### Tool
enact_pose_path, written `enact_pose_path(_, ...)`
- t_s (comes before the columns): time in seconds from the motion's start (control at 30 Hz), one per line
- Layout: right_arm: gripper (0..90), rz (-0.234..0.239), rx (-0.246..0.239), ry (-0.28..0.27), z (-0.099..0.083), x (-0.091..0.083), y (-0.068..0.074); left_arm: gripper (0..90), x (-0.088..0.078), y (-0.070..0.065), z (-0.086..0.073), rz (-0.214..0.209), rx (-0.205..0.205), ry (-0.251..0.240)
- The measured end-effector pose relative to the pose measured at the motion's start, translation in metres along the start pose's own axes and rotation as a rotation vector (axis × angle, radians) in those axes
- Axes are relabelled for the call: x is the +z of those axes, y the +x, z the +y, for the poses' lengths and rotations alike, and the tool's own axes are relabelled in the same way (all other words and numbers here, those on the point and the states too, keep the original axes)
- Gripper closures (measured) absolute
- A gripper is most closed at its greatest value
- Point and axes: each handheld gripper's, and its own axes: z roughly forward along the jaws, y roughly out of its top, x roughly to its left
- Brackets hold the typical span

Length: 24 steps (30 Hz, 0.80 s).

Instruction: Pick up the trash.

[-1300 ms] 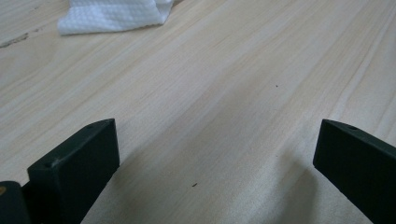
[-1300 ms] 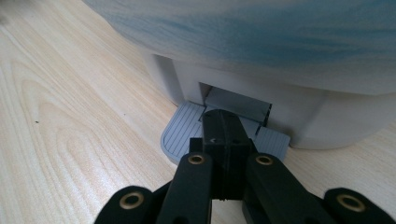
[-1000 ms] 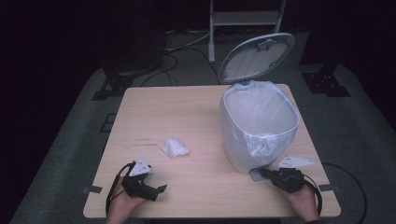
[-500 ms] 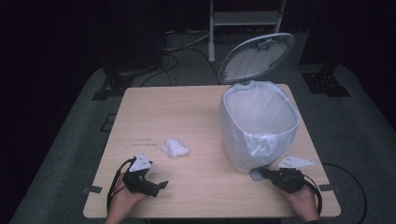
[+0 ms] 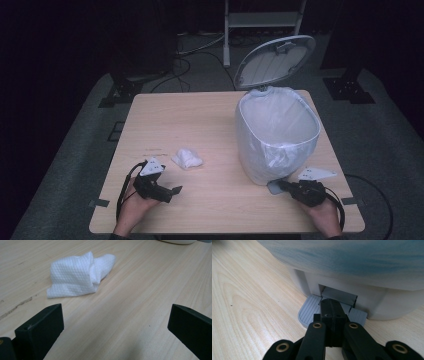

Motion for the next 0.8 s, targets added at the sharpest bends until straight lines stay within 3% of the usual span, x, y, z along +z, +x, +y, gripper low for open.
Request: enact_pose_path(0.8,90.0,0.001,-0.002,0.001,0.0,0.0,0.0,0.0,0.014,0.014,0.035,0.001,0.028,-0.042)
